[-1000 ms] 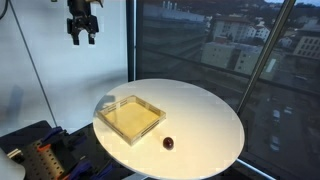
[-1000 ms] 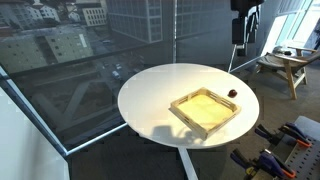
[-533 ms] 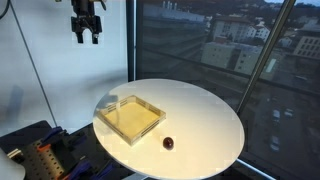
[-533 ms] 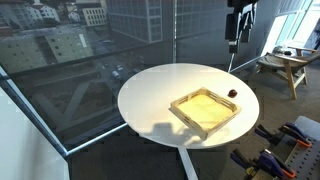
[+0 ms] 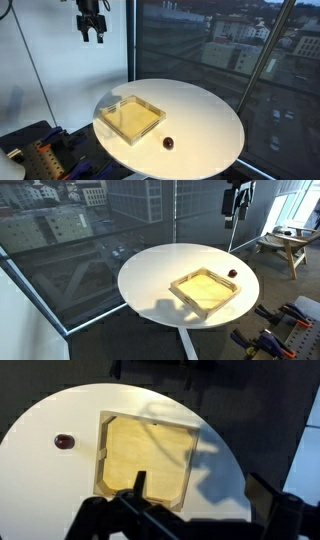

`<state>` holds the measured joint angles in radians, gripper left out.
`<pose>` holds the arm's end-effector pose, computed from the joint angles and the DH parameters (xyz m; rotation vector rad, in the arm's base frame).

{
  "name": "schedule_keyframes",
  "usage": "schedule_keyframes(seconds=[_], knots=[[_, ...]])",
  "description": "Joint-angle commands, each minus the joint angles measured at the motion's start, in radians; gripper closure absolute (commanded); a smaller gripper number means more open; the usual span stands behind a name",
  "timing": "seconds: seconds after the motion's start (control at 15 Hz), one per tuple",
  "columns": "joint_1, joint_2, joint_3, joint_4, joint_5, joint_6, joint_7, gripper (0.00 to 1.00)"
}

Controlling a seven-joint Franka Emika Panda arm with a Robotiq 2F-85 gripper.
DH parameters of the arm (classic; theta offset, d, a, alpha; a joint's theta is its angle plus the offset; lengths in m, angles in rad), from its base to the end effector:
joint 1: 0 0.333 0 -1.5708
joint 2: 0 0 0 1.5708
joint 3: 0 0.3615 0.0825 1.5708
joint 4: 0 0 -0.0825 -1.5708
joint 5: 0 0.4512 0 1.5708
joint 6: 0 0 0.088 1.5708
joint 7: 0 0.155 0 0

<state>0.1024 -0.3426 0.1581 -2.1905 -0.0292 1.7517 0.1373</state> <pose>0.4698 0.1253 0.4925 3.0346 0.1795 -0.1259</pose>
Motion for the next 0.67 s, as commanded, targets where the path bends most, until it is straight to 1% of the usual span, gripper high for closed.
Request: schedule_keyframes(seconds=[0.0, 0.6], knots=[[-0.012, -0.031, -0.019, -0.023, 0.006, 0.034, 0.024, 0.00], [-0.066, -0.031, -0.058, -0.029, -0.017, 0.080, 0.042, 0.00]])
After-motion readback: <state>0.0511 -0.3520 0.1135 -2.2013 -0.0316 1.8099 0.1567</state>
